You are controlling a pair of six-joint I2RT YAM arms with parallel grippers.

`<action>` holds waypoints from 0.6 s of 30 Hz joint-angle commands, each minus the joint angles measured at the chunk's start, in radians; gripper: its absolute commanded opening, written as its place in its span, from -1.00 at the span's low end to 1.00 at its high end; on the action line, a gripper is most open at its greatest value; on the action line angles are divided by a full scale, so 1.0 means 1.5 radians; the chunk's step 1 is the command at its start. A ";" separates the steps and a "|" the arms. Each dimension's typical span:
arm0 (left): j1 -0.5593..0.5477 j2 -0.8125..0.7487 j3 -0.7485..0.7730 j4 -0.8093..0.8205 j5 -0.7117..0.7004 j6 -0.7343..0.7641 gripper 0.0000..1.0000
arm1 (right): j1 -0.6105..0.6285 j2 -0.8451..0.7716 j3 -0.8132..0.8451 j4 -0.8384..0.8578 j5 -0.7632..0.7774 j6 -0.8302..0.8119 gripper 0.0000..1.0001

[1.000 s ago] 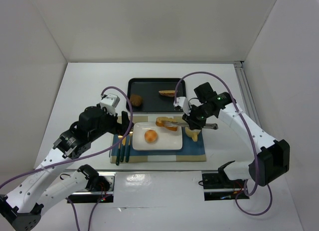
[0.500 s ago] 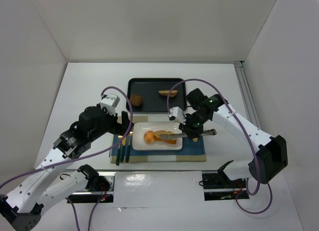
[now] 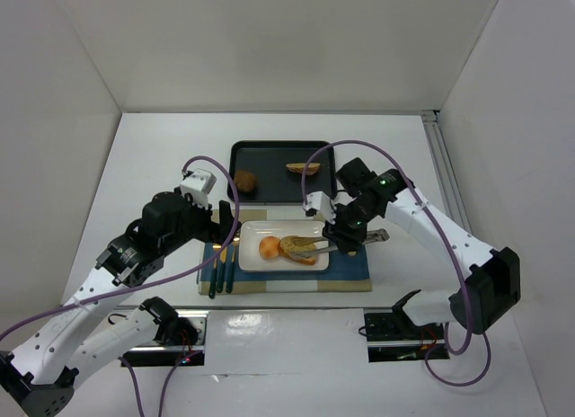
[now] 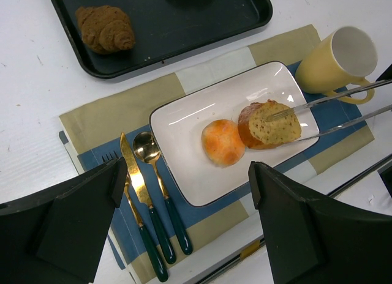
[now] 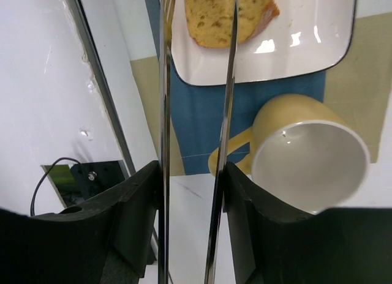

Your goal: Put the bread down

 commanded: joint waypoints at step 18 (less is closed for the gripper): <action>0.002 0.003 -0.005 0.018 -0.005 0.005 1.00 | -0.166 -0.173 0.022 0.293 0.120 0.097 -0.07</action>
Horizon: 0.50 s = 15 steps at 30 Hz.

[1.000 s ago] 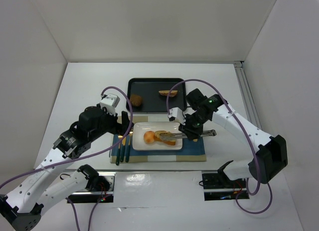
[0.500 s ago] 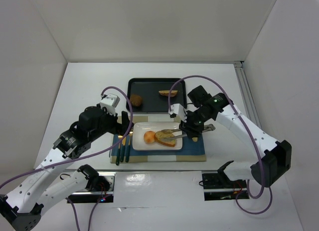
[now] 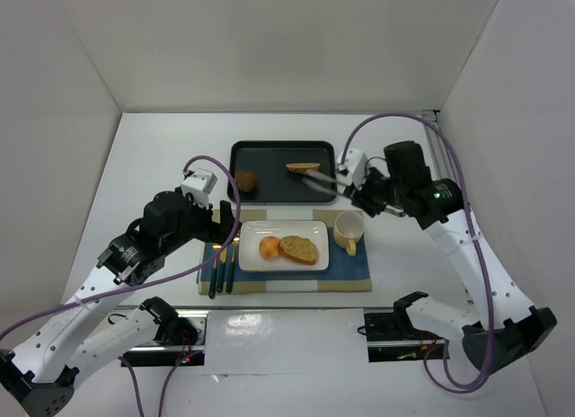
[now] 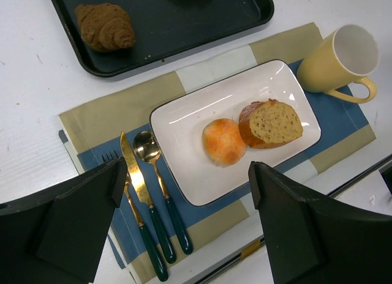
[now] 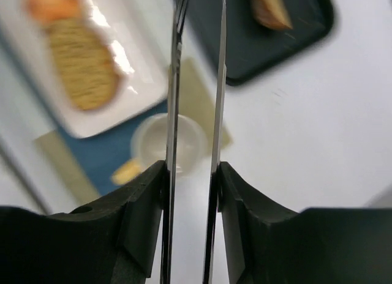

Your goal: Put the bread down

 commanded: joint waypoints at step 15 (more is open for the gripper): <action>0.002 -0.002 -0.005 0.018 0.013 0.011 1.00 | -0.442 0.243 -0.190 0.407 -0.014 0.085 -0.07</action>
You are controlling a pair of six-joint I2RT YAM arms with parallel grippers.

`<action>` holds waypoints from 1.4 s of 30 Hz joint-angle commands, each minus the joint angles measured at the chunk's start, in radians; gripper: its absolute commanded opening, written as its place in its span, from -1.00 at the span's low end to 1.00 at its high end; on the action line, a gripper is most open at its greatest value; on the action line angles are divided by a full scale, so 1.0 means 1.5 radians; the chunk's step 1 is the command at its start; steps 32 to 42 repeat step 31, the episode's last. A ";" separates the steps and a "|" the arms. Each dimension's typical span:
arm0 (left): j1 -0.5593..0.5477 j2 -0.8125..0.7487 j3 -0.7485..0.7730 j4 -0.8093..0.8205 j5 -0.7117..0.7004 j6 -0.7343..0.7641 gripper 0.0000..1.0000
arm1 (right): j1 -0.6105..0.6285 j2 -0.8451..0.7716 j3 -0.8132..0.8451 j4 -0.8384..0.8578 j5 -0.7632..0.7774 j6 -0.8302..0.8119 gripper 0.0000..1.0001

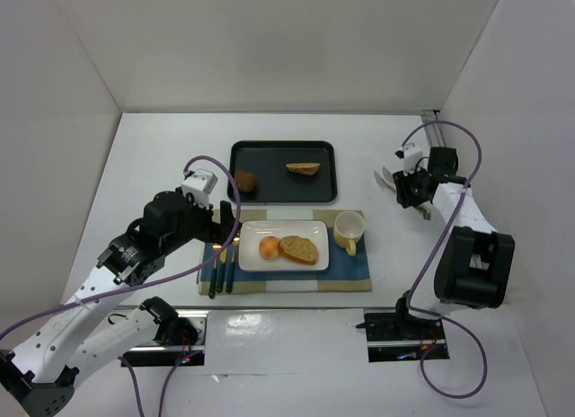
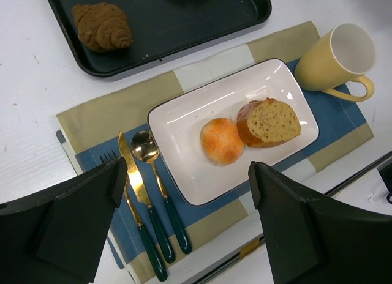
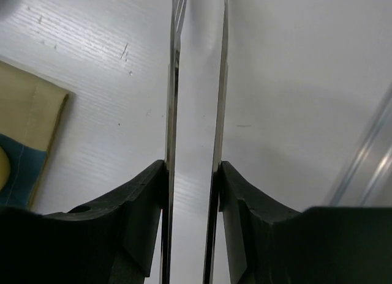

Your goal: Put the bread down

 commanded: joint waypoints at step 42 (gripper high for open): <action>0.002 0.123 -0.010 0.045 0.145 0.039 1.00 | -0.070 -0.268 0.038 -0.047 -0.245 0.123 1.00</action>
